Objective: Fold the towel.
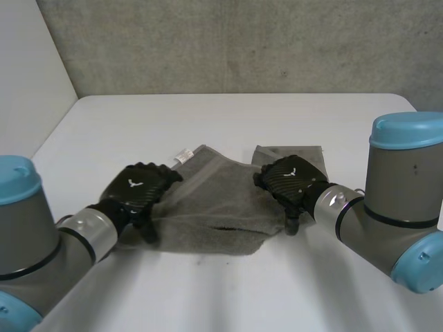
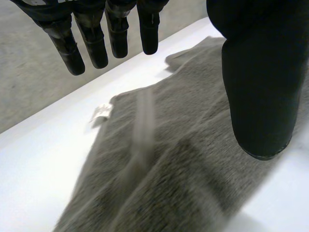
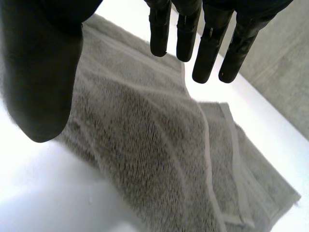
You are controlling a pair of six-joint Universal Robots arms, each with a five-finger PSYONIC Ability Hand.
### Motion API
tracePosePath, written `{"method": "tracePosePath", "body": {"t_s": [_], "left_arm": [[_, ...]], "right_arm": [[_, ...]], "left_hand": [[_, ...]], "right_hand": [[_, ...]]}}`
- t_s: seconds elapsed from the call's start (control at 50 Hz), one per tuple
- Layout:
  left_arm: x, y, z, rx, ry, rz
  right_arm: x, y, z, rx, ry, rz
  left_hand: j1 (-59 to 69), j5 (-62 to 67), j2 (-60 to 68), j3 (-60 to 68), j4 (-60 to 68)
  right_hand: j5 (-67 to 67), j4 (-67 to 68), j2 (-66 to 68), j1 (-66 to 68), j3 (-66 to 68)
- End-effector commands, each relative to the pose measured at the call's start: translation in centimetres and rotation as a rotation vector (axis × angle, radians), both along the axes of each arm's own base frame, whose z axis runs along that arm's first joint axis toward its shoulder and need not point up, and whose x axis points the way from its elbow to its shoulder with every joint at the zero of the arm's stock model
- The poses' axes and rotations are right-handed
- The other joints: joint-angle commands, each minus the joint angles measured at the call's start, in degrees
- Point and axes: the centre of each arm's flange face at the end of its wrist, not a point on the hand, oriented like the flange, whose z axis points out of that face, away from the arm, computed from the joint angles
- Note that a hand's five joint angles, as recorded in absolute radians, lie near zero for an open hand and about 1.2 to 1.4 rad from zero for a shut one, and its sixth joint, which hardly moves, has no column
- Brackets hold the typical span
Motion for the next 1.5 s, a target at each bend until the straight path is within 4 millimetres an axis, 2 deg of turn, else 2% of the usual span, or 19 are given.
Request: {"method": "tracePosePath", "body": {"t_s": [0.02,0.22,0.42,0.52,0.56,0.62,0.66,0.74,0.9,0.94,1.0,1.04,1.06,1.1,1.16,1.26,1.4,1.46,1.5], "left_arm": [[2.4,0.1,-0.6,0.015,-0.097,0.042],[5.1,-0.6,-2.2,0.036,-0.204,0.087],[5.5,-1.0,-3.2,0.048,-0.21,0.105],[5.9,-1.8,-3.4,0.023,-0.203,0.123],[5.8,-2.0,-3.6,0.015,-0.2,0.123],[5.8,-2.0,-3.8,0.017,-0.199,0.122],[5.3,-1.8,-3.9,0.016,-0.195,0.099],[4.3,-1.2,-3.7,0.009,-0.186,0.052],[2.9,0.3,-1.7,-0.05,-0.169,-0.007],[3.1,0.9,0.9,-0.11,-0.147,0.002],[3.3,1.3,2.3,-0.138,-0.131,0.008],[3.5,2.1,5.1,-0.198,-0.085,0.021],[3.5,2.1,5.2,-0.198,-0.085,0.022],[3.6,2.8,8.5,-0.279,-0.013,0.04],[3.8,3.7,11.4,-0.34,0.071,0.053],[3.9,4.8,13.6,-0.351,0.177,0.06],[3.7,5.2,13.0,-0.272,0.229,0.049],[3.5,5.3,12.1,-0.238,0.227,0.033],[3.3,4.9,10.5,-0.176,0.209,0.028]], "right_arm": [[-1.1,-1.3,-1.2,0.053,0.029,-0.037],[-1.3,-2.5,-2.8,0.06,0.025,-0.051],[-1.2,-2.8,-3.7,0.045,0.021,-0.057],[-1.2,-3.1,-4.0,0.039,0.018,-0.064],[-1.2,-3.5,-4.1,0.034,0.014,-0.071],[-1.3,-3.6,-4.1,0.032,0.014,-0.075],[-1.4,-3.7,-4.0,0.027,0.011,-0.082],[-1.5,-4.0,-3.5,0.012,0.008,-0.088],[-2.7,-4.8,2.4,-0.105,-0.053,-0.126],[-3.4,-4.4,5.4,-0.136,-0.065,-0.138],[-3.6,-4.2,7.1,-0.158,-0.074,-0.141],[-3.9,-3.7,10.6,-0.212,-0.099,-0.141],[-3.9,-3.7,10.6,-0.212,-0.1,-0.141],[-4.2,-3.3,14.4,-0.292,-0.134,-0.145],[-4.3,-2.5,18.3,-0.375,-0.17,-0.142],[-4.5,-1.5,22.5,-0.429,-0.192,-0.135],[-3.2,-3.1,21.9,-0.345,-0.159,-0.102],[-1.6,-3.7,20.7,-0.305,-0.148,-0.07],[0.4,-4.1,18.3,-0.248,-0.126,-0.029]], "left_hand": [[1.9,1.7,1.9,1.9,1.4],[2.0,1.9,2.1,2.1,1.6],[4.1,3.9,4.1,4.1,3.6],[21.2,21.0,21.2,21.3,20.7],[42.3,42.1,42.3,42.3,41.8],[49.5,49.3,49.5,49.5,49.0],[64.8,64.7,64.9,64.9,64.4],[64.9,64.8,64.9,65.0,64.4],[64.9,64.8,64.9,65.0,64.4],[64.9,64.8,64.9,65.0,64.4],[64.9,64.8,64.9,65.0,64.4],[64.9,64.8,64.9,65.0,64.4],[64.9,64.8,64.9,65.0,64.4],[64.9,64.8,64.9,65.0,64.4],[64.9,64.8,64.9,65.0,64.4],[64.9,64.8,64.9,65.0,64.4],[64.9,64.8,64.9,65.0,64.4],[64.9,64.8,64.9,65.0,64.4],[64.9,64.8,64.9,65.0,64.4]], "right_hand": [[-0.1,-2.6,-5.5,-1.5,-8.1],[4.9,2.5,-0.5,3.5,-3.1],[14.7,12.2,9.3,13.3,6.7],[27.7,25.2,22.2,26.3,19.6],[42.6,40.1,37.1,41.1,34.5],[49.4,46.9,43.9,48.0,41.3],[64.0,61.6,58.6,62.6,56.0],[64.1,61.6,58.7,62.7,56.1],[64.1,61.6,58.7,62.7,56.1],[64.1,61.6,58.7,62.7,56.1],[64.1,61.6,58.7,62.7,56.1],[64.1,61.6,58.7,62.7,56.1],[64.1,61.6,58.7,62.7,56.1],[64.1,61.6,58.7,62.7,56.1],[64.1,61.6,58.7,62.7,56.1],[64.1,61.6,58.7,62.7,56.1],[64.1,61.6,58.7,62.7,56.1],[64.1,61.6,58.7,62.7,56.1],[64.1,61.6,58.7,62.7,56.1]]}}
